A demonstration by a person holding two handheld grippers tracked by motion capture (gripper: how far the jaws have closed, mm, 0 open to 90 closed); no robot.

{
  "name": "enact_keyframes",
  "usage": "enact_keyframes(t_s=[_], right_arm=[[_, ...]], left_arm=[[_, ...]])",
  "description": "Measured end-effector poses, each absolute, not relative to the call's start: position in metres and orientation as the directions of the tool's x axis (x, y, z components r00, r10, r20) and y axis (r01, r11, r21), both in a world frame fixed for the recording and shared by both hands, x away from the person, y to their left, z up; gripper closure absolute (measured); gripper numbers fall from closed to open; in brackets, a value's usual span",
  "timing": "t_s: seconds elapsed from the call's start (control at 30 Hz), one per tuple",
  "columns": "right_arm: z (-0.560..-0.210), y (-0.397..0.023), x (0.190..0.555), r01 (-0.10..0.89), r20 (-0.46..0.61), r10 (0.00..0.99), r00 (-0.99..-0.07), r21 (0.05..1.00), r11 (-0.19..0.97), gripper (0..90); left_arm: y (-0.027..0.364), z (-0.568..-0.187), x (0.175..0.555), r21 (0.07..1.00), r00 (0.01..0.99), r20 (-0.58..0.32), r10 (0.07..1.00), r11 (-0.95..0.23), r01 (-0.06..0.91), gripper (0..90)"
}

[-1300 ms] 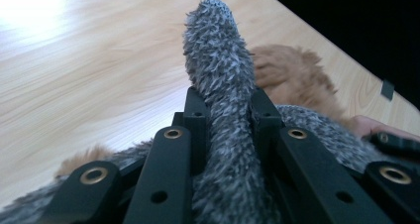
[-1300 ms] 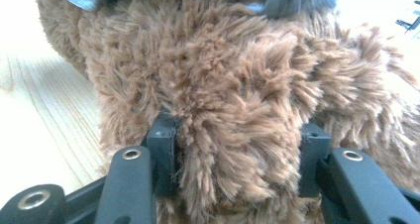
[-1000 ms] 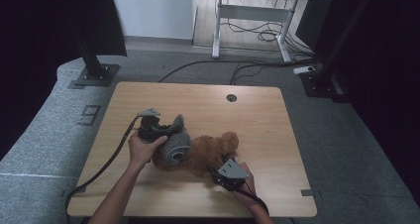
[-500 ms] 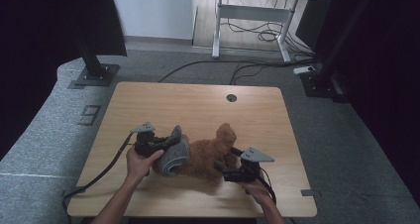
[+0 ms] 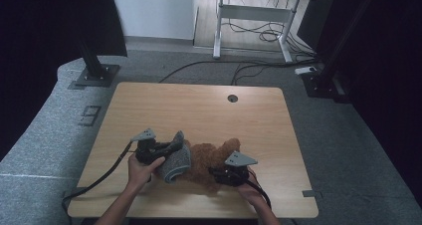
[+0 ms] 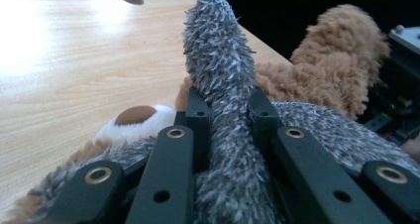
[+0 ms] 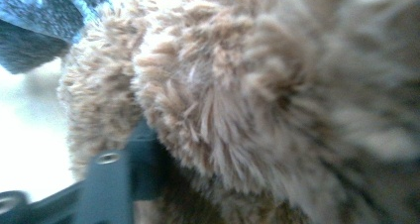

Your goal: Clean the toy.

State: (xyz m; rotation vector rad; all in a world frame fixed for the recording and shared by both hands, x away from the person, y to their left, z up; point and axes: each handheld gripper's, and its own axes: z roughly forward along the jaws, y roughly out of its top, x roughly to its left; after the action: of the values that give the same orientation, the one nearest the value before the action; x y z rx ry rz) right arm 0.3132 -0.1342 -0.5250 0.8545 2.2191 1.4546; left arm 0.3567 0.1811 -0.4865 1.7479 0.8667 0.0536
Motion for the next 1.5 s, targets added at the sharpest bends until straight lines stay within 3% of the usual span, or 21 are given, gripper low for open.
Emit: enact_keyframes(t_s=[0.23, 0.47, 0.77, 0.93, 1.13, 1.3, 1.4, 1.5], right_arm=[[-0.526, -0.132, 0.324, 0.229, -0.045, 0.726, -0.686, 0.934, 0.275, 58.8], [-0.525, -0.143, 0.352, 0.209, -0.068, 0.811, -0.581, 0.951, 0.230, 64.4], [-0.525, -0.153, 0.342, 0.196, -0.052, 0.763, -0.645, 0.953, 0.231, 63.0], [-0.531, -0.154, 0.320, 0.164, -0.080, 0.732, -0.677, 0.953, 0.256, 60.9], [-0.536, -0.148, 0.307, 0.108, -0.155, 0.712, -0.685, 0.945, 0.309, 57.6], [-0.538, -0.146, 0.303, 0.083, -0.193, 0.717, -0.670, 0.940, 0.331, 55.6], [-0.540, -0.149, 0.302, 0.103, -0.183, 0.723, -0.666, 0.938, 0.332, 53.4], [-0.542, -0.152, 0.301, 0.101, -0.186, 0.717, -0.672, 0.936, 0.337, 52.4]], left_arm=[[0.168, -0.486, 0.383, 0.861, 0.719, -0.374, 0.586, -0.070, 0.505, 76.5], [0.146, -0.488, 0.425, 0.869, 0.730, -0.370, 0.574, -0.063, 0.490, 76.6], [0.156, -0.486, 0.408, 0.850, 0.743, -0.393, 0.541, -0.094, 0.519, 76.5], [0.155, -0.460, 0.392, 0.834, 0.748, -0.400, 0.529, -0.129, 0.537, 75.5], [0.087, -0.421, 0.376, 0.856, 0.829, -0.314, 0.462, -0.239, 0.457, 75.6], [0.024, -0.424, 0.384, 0.815, 0.840, -0.290, 0.458, -0.342, 0.468, 75.4], [0.019, -0.434, 0.385, 0.793, 0.835, -0.264, 0.483, -0.385, 0.473, 75.3], [0.039, -0.431, 0.381, 0.812, 0.827, -0.254, 0.501, -0.353, 0.464, 75.2]])
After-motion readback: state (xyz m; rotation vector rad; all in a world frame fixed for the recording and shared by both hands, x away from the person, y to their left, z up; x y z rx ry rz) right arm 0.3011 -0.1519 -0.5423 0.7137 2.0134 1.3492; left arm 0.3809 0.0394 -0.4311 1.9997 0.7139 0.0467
